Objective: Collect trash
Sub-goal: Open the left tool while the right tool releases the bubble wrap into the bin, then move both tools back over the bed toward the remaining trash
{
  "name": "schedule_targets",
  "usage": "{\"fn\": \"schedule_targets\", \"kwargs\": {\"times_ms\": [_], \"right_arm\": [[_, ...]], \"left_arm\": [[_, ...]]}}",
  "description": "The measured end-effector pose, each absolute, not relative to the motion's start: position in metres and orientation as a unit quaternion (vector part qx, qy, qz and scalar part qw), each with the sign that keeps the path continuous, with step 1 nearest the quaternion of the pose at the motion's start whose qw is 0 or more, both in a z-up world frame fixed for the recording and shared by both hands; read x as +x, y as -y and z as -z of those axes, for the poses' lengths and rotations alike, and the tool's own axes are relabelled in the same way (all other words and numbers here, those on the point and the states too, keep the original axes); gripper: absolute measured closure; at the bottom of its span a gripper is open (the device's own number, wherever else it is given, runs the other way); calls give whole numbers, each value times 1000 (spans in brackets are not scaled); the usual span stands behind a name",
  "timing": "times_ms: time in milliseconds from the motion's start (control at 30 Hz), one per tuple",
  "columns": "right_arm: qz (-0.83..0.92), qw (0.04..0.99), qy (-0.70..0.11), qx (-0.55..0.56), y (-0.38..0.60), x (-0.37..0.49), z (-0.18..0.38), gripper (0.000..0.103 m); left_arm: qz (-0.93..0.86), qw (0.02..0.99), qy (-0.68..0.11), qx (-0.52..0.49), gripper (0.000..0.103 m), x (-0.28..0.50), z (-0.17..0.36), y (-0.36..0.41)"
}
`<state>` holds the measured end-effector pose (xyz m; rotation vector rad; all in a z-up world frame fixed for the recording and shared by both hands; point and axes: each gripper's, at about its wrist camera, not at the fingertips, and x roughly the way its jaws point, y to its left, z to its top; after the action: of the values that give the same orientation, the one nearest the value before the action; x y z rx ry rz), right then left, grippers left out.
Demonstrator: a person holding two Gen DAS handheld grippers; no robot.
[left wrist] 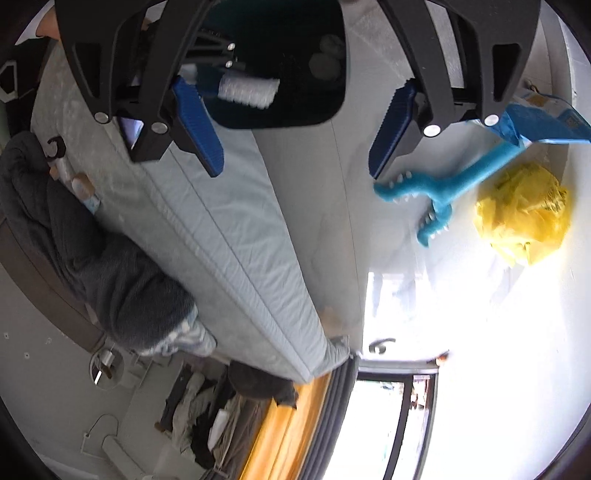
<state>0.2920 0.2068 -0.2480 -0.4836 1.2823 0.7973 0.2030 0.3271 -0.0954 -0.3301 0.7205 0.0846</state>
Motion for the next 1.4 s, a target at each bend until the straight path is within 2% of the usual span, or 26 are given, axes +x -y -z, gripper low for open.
{"fn": "schedule_targets", "kwargs": {"times_ms": [100, 233, 367, 633, 967, 1067, 1133, 1400], "right_arm": [[-359, 697, -580, -221, -211, 290, 252, 62], [-370, 685, -585, -227, -213, 282, 257, 48], [-377, 682, -584, -229, -214, 278, 254, 47], [-390, 695, -568, -206, -201, 281, 231, 38], [-418, 737, -505, -164, -175, 285, 180, 34], [-423, 758, -472, -152, -162, 285, 159, 30], [-423, 772, -451, -149, -153, 285, 146, 27], [-408, 807, -403, -141, -114, 293, 122, 27]], "left_arm": [[-40, 933, -324, -152, 20, 201, 83, -324], [-37, 944, -290, -154, 15, 200, 67, -320], [-39, 951, -262, -162, 13, 197, 54, -318], [-52, 963, -220, -145, 9, 198, 35, -302], [-41, 976, -177, -121, 7, 197, 8, -268], [-36, 978, -168, -117, 7, 197, 3, -259], [-29, 979, -164, -122, 7, 198, 0, -253], [-14, 972, -173, -157, 7, 211, 2, -243]]}}
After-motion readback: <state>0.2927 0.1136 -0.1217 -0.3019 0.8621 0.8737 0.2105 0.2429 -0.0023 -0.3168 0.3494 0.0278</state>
